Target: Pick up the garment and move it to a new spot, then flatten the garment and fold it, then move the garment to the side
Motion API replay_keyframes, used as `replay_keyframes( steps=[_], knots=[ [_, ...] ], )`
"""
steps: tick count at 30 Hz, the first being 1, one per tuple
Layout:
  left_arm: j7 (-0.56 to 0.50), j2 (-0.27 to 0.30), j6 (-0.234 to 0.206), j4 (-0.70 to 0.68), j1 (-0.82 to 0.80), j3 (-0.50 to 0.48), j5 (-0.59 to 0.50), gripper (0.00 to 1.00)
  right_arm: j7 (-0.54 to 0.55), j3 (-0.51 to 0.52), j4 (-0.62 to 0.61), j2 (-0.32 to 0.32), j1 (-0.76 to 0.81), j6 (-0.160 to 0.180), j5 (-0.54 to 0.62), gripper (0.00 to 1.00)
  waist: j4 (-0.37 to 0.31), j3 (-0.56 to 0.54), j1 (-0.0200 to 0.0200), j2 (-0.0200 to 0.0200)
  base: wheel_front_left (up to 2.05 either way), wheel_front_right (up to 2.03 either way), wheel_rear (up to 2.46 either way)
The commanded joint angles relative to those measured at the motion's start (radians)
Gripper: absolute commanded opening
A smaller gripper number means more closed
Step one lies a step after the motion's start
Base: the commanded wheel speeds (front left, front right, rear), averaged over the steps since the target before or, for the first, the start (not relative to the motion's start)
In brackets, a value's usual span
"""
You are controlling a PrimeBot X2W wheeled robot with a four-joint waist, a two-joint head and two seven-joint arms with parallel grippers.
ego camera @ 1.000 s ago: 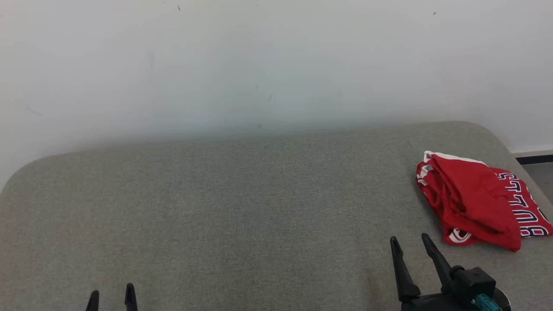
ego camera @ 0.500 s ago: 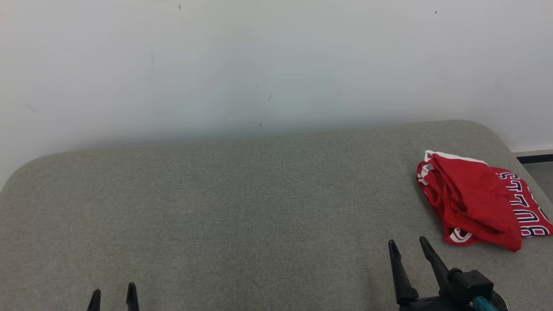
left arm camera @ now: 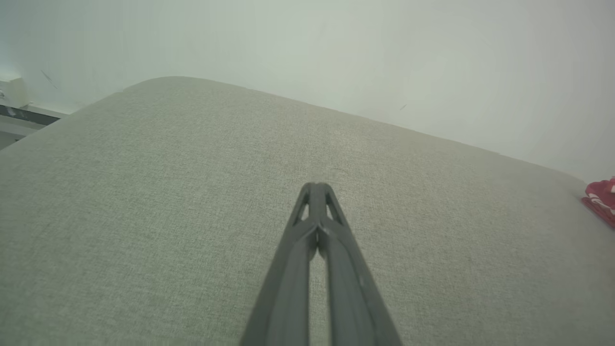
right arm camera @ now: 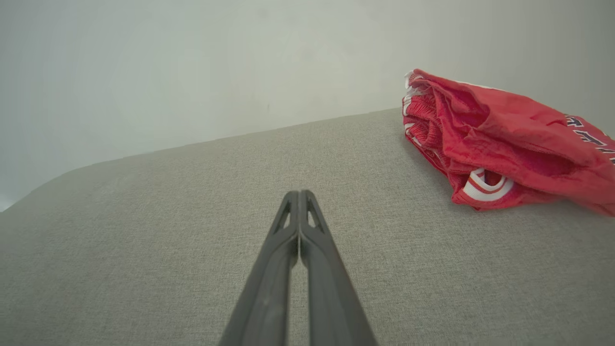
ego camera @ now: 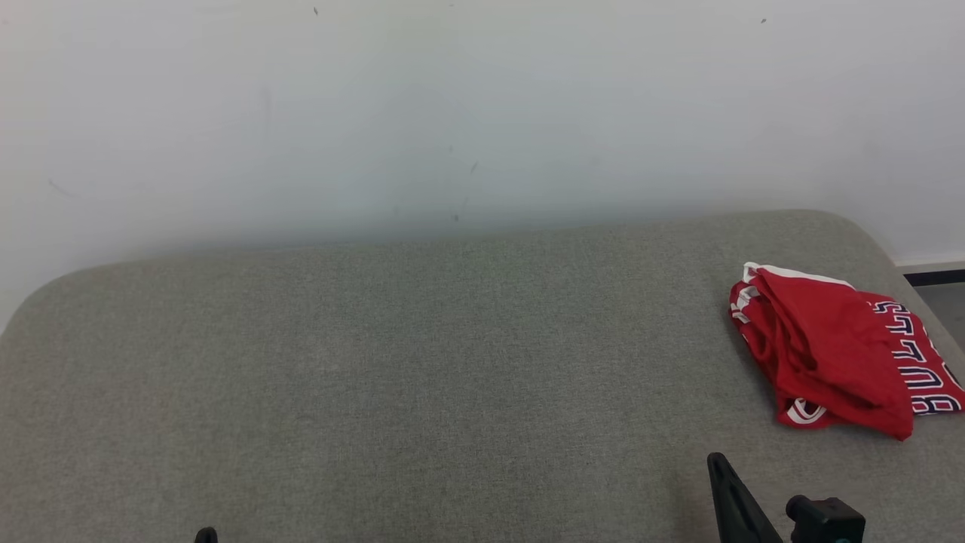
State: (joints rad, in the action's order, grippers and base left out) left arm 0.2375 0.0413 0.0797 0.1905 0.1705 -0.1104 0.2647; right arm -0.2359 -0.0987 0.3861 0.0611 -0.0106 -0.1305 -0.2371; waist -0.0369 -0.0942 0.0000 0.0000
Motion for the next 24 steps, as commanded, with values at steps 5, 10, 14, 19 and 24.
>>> replay_keyframes(
  steps=[5,10,14,19,24],
  knots=[
    [-0.029,0.004,0.006,-0.008,-0.044,-0.003,0.126,0.00,0.029,0.023,-0.029,-0.001,-0.029,0.000,-0.125,0.00,0.002,0.005,0.0000,0.0000,0.00,0.00,0.00],
    [-0.049,0.004,0.010,-0.007,-0.059,0.000,0.215,0.00,0.052,0.036,-0.039,-0.002,-0.034,0.000,-0.215,0.00,0.003,0.009,0.0000,0.0000,0.00,0.00,0.00],
    [-0.065,0.005,0.012,-0.005,-0.071,0.001,0.282,0.00,0.069,0.046,-0.046,-0.002,-0.038,0.000,-0.283,0.00,0.004,0.012,0.0000,0.0000,0.00,0.00,0.00],
    [-0.086,0.005,0.015,-0.002,-0.087,0.001,0.361,0.00,0.089,0.058,-0.054,-0.003,-0.044,0.000,-0.364,0.00,0.006,0.016,0.0000,0.0000,0.00,0.00,0.00],
    [-0.102,0.005,0.018,0.001,-0.099,0.001,0.420,0.00,0.105,0.067,-0.059,-0.003,-0.047,0.000,-0.426,0.00,0.007,0.019,0.0000,0.0000,0.00,0.00,0.00]
  ],
)
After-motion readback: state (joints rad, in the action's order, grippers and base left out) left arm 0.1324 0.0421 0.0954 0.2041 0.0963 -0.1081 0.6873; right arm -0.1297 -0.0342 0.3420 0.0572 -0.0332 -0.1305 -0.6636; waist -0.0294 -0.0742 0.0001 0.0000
